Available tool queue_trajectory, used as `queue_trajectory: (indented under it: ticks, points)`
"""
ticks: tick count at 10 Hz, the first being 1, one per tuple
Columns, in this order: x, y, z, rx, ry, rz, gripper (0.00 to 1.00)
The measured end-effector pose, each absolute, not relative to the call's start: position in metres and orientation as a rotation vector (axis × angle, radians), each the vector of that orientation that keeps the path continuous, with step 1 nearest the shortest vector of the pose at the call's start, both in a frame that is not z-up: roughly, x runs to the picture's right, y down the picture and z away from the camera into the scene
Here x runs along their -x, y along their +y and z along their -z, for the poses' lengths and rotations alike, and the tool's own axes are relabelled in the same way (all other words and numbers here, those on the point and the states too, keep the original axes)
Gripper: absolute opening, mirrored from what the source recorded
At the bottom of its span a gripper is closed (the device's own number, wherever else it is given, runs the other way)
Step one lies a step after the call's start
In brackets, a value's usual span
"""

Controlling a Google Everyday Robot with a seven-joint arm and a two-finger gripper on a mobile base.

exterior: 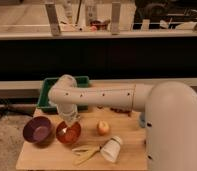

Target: Place fork in red bowl

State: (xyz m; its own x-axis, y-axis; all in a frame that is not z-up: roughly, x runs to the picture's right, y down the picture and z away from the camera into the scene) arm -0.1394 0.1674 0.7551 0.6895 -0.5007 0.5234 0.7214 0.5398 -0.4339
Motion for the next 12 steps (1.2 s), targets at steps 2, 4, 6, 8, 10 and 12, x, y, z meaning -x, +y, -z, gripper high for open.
queue_trajectory:
  ticks: [2,4,6,8,10,12]
  points:
    - [0.1402,0.1676,-0.7555,0.678,-0.365,0.751,0.31]
    - [0.138,0.1677,-0.757,0.683,-0.365,0.753,0.52]
    - [0.1357,0.1675,-0.7596,0.688,-0.362,0.751,0.72]
    - [0.1334,0.167,-0.7624,0.693,-0.359,0.747,0.8]
    - [0.1319,0.1659,-0.7638,0.695,-0.356,0.741,0.8]
    - [0.1327,0.1655,-0.7639,0.701,-0.356,0.737,0.8]
